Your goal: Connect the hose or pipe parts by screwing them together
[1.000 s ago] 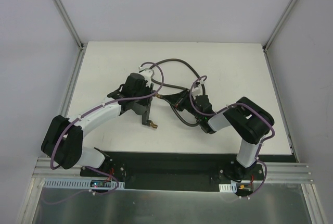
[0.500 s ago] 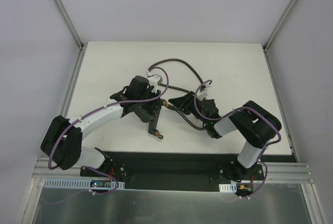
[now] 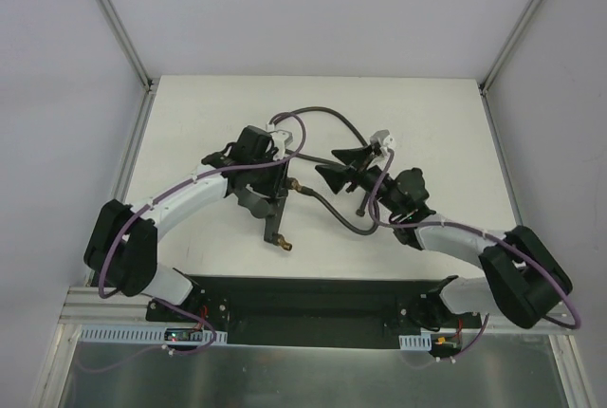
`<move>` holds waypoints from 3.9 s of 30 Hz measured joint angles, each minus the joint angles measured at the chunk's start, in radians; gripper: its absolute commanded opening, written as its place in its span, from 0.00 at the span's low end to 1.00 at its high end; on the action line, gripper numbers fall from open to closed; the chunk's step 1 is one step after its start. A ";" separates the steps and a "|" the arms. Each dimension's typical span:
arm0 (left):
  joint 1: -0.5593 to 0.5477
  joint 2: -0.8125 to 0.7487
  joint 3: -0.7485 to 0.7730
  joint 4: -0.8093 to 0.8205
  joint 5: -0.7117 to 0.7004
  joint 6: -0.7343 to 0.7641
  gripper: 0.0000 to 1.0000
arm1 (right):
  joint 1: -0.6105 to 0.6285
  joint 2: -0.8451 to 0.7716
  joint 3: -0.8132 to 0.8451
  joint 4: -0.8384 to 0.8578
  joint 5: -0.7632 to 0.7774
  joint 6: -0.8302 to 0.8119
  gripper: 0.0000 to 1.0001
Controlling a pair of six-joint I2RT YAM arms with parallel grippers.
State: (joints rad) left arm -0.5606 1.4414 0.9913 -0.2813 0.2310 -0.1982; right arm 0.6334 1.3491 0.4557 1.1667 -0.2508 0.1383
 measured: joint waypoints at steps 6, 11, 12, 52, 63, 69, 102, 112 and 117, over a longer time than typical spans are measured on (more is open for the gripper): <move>0.026 0.071 0.053 -0.103 0.023 0.003 0.00 | 0.052 -0.184 0.079 -0.249 -0.144 -0.643 0.75; 0.052 0.124 0.111 -0.160 0.065 0.003 0.00 | 0.159 -0.278 0.108 -0.516 -0.219 -1.072 0.75; 0.059 0.129 0.118 -0.166 0.074 0.003 0.00 | 0.182 -0.283 0.119 -0.575 -0.212 -1.149 0.74; 0.077 0.178 0.167 -0.243 0.209 0.002 0.00 | 0.375 0.092 0.248 -0.824 0.170 -1.710 0.35; 0.078 0.178 0.167 -0.249 0.210 0.002 0.00 | 0.371 0.095 0.251 -0.803 0.210 -1.698 0.39; 0.078 0.178 0.167 -0.250 0.210 0.002 0.00 | 0.363 0.095 0.251 -0.804 0.212 -1.695 0.15; 0.077 0.063 0.037 -0.056 0.135 -0.035 0.00 | 0.171 0.163 0.304 -0.661 -0.092 -0.694 0.01; 0.076 -0.053 -0.085 0.108 0.045 -0.052 0.00 | 0.089 0.259 0.282 -0.393 -0.175 -0.090 0.01; 0.076 -0.116 -0.163 0.198 -0.006 -0.071 0.00 | 0.072 0.329 0.261 -0.228 -0.159 0.242 0.01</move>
State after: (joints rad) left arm -0.4850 1.3254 0.8288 -0.0837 0.2253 -0.2695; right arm 0.7059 1.6779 0.7170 0.9386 -0.4103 0.3801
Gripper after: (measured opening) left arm 0.306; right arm 0.238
